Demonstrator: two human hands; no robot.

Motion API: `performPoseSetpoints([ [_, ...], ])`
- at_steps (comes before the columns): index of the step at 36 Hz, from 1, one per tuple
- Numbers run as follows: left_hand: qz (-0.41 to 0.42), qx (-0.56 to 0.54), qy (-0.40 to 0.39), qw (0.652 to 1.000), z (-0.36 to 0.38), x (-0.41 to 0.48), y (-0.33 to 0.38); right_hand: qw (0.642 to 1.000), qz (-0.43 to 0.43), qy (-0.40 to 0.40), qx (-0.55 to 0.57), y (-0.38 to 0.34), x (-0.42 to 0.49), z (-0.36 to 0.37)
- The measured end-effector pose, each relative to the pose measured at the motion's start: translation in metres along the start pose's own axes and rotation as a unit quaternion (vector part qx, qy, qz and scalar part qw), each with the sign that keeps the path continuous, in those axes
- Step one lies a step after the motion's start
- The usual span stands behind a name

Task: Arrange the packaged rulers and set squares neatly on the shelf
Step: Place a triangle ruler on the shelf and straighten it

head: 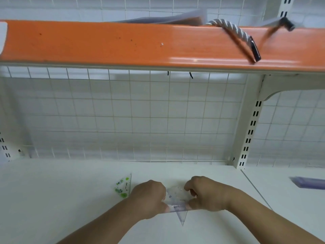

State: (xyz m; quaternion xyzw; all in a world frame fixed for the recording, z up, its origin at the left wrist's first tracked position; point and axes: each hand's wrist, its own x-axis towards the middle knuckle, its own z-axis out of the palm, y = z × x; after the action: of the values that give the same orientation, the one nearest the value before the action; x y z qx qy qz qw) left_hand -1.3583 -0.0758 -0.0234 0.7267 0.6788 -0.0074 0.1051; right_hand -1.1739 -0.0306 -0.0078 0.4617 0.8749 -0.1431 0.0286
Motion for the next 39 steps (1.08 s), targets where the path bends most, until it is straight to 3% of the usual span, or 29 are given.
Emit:
performPoseSetpoints([
  [8, -0.012, -0.007, 0.054, 0.998, -0.001, -0.003, 0.002, 0.997, 0.03, 0.065, 0.004, -0.009, -0.006, 0.009],
  [20, 0.047, -0.022, 0.01, 0.999, -0.005, -0.024, 0.004, 0.985, 0.113, 0.133, -0.008, -0.008, -0.046, 0.016],
  [24, 0.062, -0.02, 0.034, 0.997, -0.001, -0.027, 0.012, 0.976, 0.156, 0.154, 0.0, 0.002, -0.067, 0.019],
  [39, 0.131, 0.004, 0.031, 0.991, 0.002, -0.031, 0.121, 0.962, 0.205, 0.178, 0.014, 0.057, -0.16, 0.01],
])
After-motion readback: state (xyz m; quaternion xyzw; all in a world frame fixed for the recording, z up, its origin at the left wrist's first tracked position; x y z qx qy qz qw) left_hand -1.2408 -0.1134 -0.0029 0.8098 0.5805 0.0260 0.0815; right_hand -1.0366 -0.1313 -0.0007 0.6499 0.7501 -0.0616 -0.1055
